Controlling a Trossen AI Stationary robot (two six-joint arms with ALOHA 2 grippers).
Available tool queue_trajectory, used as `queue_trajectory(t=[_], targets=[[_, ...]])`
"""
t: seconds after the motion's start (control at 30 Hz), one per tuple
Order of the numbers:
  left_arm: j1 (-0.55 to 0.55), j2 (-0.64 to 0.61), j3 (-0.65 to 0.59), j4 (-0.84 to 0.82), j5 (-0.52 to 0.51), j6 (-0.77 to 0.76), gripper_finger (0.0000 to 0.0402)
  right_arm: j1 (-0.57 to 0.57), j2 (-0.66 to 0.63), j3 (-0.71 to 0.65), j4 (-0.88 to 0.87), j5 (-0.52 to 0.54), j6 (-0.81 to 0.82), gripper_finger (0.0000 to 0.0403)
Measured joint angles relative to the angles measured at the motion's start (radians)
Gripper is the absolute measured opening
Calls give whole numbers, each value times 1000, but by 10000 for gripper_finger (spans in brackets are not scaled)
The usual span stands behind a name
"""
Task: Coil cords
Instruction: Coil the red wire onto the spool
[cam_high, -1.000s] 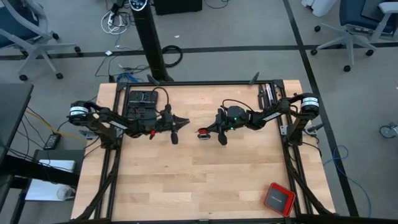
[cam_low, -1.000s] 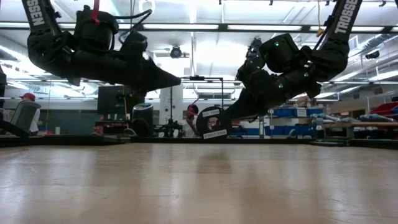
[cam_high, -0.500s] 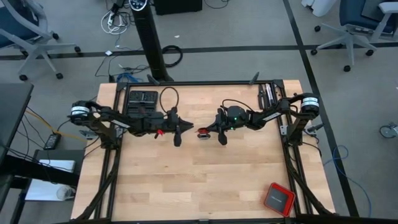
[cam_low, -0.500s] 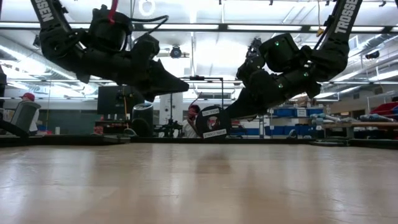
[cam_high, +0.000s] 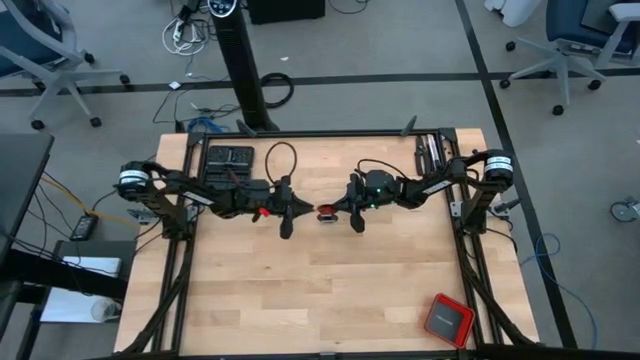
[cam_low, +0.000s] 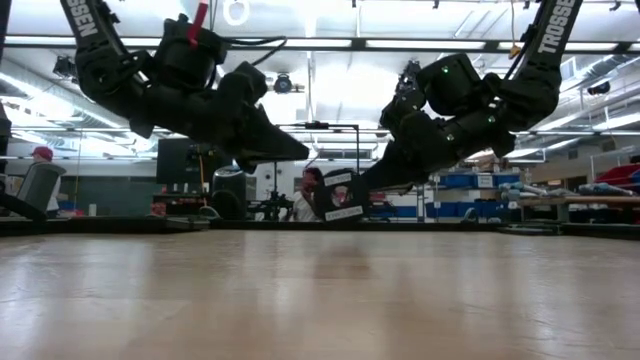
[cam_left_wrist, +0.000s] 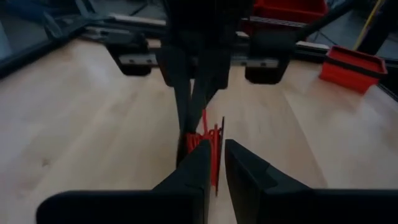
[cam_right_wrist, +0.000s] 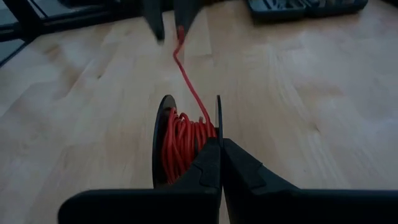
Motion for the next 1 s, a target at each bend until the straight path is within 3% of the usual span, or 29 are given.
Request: queue_trajectory(t=[0.37,0.57,0.7,0.87,1.0], targets=[[13,41,26,-2,3,-26,95,7,-1,32,-19,0,-26,0],[12,87,40,14,-7,-16,98,10,-1,33,-16,3,-20,0],[12,111,56,4,-9,-16,76,13,0,33,-22,4,-21,0],[12,108,58,7,7,-10,11,13,0,33,-60,4,-21,1],[12,106,59,-27,11,-4,4,13,0,33,-60,7,-21,1]])
